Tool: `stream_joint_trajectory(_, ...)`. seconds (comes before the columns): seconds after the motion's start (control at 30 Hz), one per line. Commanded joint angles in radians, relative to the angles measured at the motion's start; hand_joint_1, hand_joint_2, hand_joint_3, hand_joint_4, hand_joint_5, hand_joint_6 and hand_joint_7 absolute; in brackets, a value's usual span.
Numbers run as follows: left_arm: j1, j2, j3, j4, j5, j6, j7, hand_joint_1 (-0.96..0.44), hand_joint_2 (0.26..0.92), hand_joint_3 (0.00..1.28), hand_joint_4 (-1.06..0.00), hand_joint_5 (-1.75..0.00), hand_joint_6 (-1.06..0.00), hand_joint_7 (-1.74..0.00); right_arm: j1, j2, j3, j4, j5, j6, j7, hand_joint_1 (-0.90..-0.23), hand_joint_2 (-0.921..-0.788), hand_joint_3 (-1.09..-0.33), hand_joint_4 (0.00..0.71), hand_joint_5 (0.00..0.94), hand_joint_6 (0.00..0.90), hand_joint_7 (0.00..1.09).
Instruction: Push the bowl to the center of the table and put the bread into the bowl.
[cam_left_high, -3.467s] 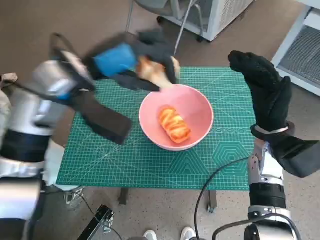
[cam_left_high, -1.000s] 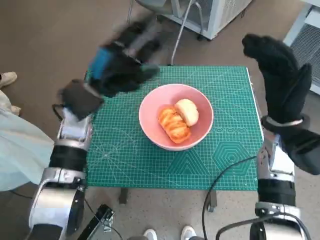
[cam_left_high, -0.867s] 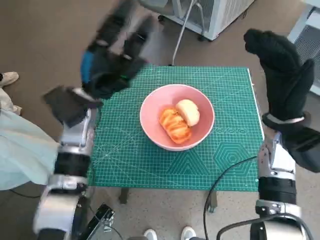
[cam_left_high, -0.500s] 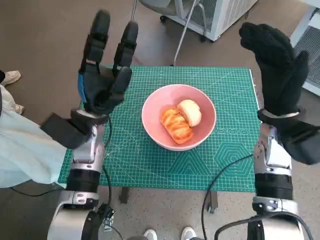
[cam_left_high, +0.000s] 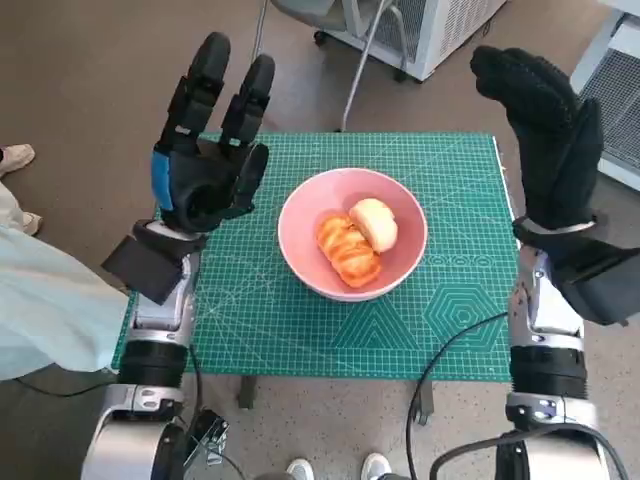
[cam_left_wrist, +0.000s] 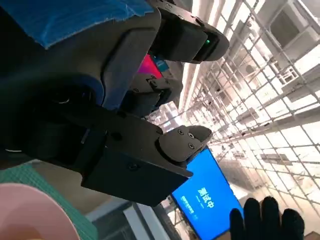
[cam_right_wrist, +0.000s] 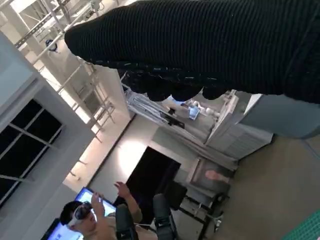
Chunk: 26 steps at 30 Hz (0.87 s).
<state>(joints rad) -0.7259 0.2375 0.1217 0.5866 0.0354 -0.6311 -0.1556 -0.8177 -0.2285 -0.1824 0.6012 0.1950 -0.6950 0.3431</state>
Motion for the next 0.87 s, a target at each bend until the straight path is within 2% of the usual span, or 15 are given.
stream_joint_trajectory(0.03, 0.02, 0.024, -0.013, -0.001, 0.052, -0.028, 0.044, 0.08, 0.643, 0.81, -0.38, -0.01, -0.45, -0.02, 0.0, 0.01, 0.003, 0.015, 0.004, 0.012, -0.005, -0.574, -0.921, -0.699, 0.34, 0.008, 0.053, 0.74)
stream_joint_trajectory(0.43, 0.024, 0.058, -0.044, 0.009, 0.173, -0.034, 0.156, 0.03, 0.614, 0.83, -0.39, -0.01, -0.46, -0.02, -0.001, 0.02, -0.001, 0.031, 0.013, 0.002, 0.002, -0.581, -0.921, -0.699, 0.34, 0.007, 0.052, 0.74)
stream_joint_trajectory(0.63, 0.03, 0.069, -0.063, 0.012, 0.25, -0.04, 0.233, 0.01, 0.603, 0.83, -0.39, 0.0, -0.45, -0.02, -0.003, 0.023, 0.001, 0.047, 0.006, -0.013, 0.002, -0.581, -0.921, -0.698, 0.34, 0.006, 0.049, 0.74)
stream_joint_trajectory(0.7, 0.035, 0.076, -0.074, 0.006, 0.298, -0.039, 0.279, 0.01, 0.602, 0.83, -0.39, 0.0, -0.45, -0.02, -0.004, 0.024, 0.002, 0.054, 0.007, -0.017, 0.004, -0.583, -0.921, -0.698, 0.34, 0.006, 0.049, 0.74)
stream_joint_trajectory(0.87, 0.042, 0.144, -0.149, -0.024, 0.599, 0.009, 0.541, -0.02, 0.601, 0.81, -0.39, 0.0, -0.45, -0.02, -0.008, 0.026, 0.003, 0.074, 0.009, -0.026, 0.009, -0.585, -0.921, -0.694, 0.336, 0.004, 0.044, 0.74)
